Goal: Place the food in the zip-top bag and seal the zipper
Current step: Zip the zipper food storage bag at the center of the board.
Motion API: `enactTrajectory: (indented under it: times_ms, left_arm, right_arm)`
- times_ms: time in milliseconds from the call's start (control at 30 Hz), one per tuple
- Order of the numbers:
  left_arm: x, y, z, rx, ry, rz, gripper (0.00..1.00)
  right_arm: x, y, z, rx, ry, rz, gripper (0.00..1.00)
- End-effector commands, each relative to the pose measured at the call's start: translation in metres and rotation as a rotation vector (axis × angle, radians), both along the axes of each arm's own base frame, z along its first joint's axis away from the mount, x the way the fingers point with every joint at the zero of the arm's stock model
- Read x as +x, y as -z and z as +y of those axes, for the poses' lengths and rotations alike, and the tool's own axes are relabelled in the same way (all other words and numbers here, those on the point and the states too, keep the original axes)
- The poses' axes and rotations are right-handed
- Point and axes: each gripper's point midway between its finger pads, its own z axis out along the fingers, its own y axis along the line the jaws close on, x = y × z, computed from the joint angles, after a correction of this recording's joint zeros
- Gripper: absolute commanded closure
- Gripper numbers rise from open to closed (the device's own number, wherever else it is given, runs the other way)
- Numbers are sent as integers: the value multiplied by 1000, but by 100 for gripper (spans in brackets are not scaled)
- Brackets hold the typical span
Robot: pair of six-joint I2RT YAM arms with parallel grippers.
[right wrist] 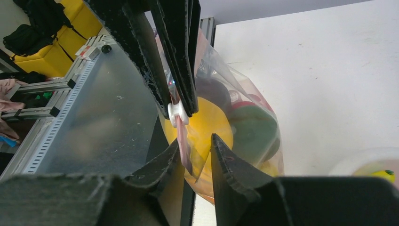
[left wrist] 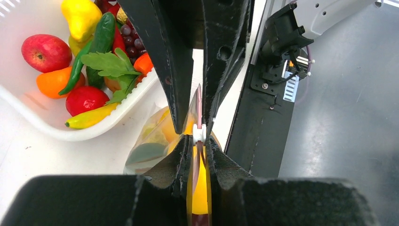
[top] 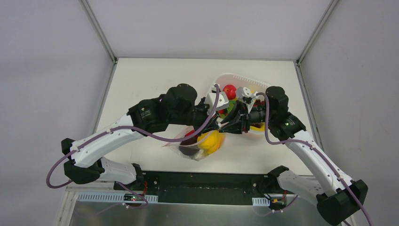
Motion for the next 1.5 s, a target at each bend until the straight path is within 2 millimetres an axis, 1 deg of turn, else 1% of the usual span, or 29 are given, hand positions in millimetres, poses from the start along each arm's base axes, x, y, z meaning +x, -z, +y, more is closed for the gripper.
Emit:
enactTrajectory:
  times_ms: [0,100,133,233,333,567,767,900,1033,1133,1367,1467]
  left_arm:
    - [0,-21,-4,-62,16,-28,100]
    - [0,-19,-2,-60,9,-26,100]
    - [1,-19,0,-59,3,-29,100]
    - [3,-14,5,-51,-23,-37,100]
    - [7,-7,16,-34,-67,-51,100]
    - [12,11,42,0,-140,-56,100]
    - [12,20,61,22,-172,-67,100]
    - [12,22,74,36,-202,-76,100]
    - [9,25,87,43,-215,-80,100]
    - [11,27,98,52,-252,-92,100]
    - [10,37,115,72,-289,-97,100]
    - [10,36,118,67,-299,-103,100]
  right_arm:
    - [0,-19,9,46,-25,-89,77]
    - [5,-20,9,43,15,-96,96]
    - [8,-19,9,39,36,-96,100]
    - [19,-19,9,38,110,-113,100]
    - [25,-17,7,47,168,-103,100]
    - [28,-16,7,57,196,-60,100]
    - [30,-19,5,66,225,-59,100]
    - [33,-21,3,71,262,-61,100]
    - [40,-18,-1,71,320,-48,100]
    - [43,-18,-2,86,343,-43,100]
    - [46,-16,-4,90,362,-37,100]
    - [42,-14,-2,85,333,-28,100]
